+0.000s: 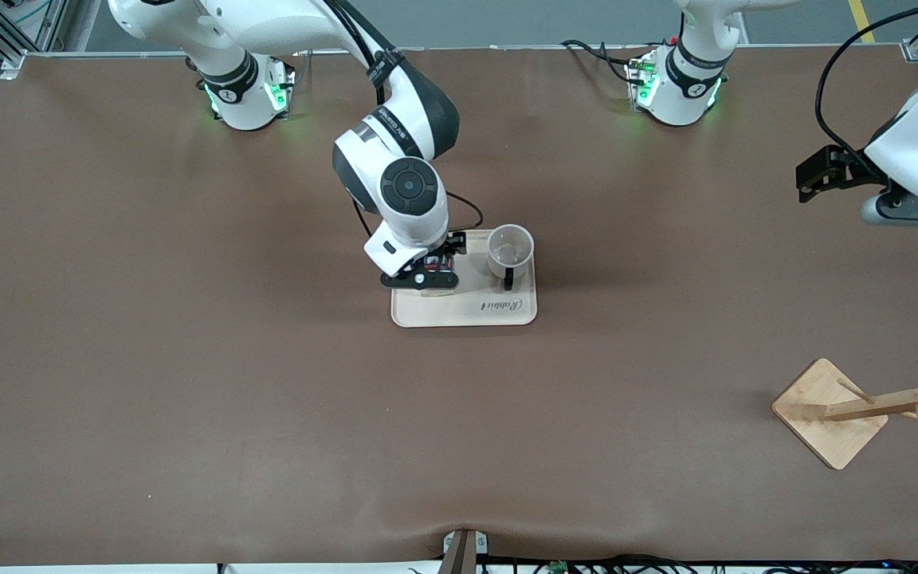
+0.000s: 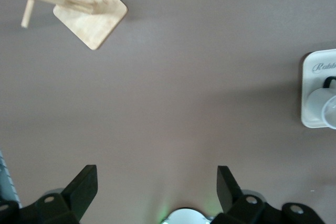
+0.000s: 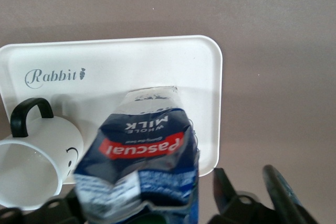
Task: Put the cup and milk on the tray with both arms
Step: 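Lower the milk carton onto the tray beside the mug, open right gripper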
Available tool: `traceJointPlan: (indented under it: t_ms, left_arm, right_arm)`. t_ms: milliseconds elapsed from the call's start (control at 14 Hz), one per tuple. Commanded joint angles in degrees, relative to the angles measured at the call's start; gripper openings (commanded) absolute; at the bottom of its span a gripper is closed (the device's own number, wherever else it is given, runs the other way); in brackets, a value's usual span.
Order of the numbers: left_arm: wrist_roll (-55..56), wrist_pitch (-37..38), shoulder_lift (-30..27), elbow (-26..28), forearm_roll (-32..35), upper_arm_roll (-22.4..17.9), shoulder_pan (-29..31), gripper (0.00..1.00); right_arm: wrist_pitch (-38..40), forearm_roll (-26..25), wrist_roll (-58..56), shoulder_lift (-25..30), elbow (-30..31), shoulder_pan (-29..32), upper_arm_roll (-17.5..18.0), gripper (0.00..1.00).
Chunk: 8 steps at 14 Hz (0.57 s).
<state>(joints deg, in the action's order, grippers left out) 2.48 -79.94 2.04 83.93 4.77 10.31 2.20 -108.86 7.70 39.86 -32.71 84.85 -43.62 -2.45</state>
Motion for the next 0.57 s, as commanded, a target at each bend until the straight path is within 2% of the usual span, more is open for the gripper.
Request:
traceJointPlan:
  t_ms: [0, 143, 500]
  left_arm:
    - [3.6, -0.7, -4.2, 4.5, -3.4, -1.0, 1.0, 1.00]
    - [3.4, -0.7, -4.6, 5.2, -7.3, -1.0, 2.8, 1.00]
    - [3.0, -1.0, -4.9, 5.1, -6.4, -0.5, 4.0, 1.00]
  right_arm:
    - [0.6, 0.3, 0.0, -0.4, -2.2, -0.2, -0.5, 1.00]
    - [0.8, 0.4, 0.0, -0.4, -2.8, -0.1, -0.5, 1.00]
    - [4.4, 0.6, 0.2, -0.4, -5.7, -0.4, -0.5, 1.00]
